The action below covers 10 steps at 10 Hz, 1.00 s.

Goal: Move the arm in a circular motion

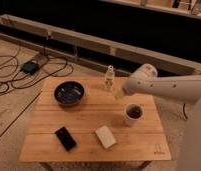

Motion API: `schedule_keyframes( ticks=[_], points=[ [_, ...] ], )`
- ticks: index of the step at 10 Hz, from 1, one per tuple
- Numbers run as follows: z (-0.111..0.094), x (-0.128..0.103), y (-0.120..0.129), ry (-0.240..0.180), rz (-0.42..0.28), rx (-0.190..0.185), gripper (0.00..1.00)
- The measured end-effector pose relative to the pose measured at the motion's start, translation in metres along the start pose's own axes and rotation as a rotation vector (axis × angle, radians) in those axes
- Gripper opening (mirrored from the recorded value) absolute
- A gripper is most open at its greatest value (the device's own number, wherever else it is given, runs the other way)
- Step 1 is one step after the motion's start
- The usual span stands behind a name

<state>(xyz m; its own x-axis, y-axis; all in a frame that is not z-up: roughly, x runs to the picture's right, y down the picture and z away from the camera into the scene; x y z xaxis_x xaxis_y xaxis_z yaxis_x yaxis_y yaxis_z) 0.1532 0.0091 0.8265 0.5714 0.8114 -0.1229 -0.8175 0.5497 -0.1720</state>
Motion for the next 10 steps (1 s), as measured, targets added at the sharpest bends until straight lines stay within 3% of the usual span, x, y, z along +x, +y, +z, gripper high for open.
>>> schedule_keyframes(
  ticks=[2, 4, 7, 10],
  points=[
    [0.006, -0.029, -0.007, -0.009, -0.048, 0.008, 0.80],
    [0.011, -0.063, 0.003, -0.027, -0.115, -0.001, 0.80],
    [0.007, -0.103, 0.033, -0.060, -0.217, -0.032, 0.80],
    [-0.016, -0.127, 0.078, -0.100, -0.332, -0.085, 0.80]
  ],
)
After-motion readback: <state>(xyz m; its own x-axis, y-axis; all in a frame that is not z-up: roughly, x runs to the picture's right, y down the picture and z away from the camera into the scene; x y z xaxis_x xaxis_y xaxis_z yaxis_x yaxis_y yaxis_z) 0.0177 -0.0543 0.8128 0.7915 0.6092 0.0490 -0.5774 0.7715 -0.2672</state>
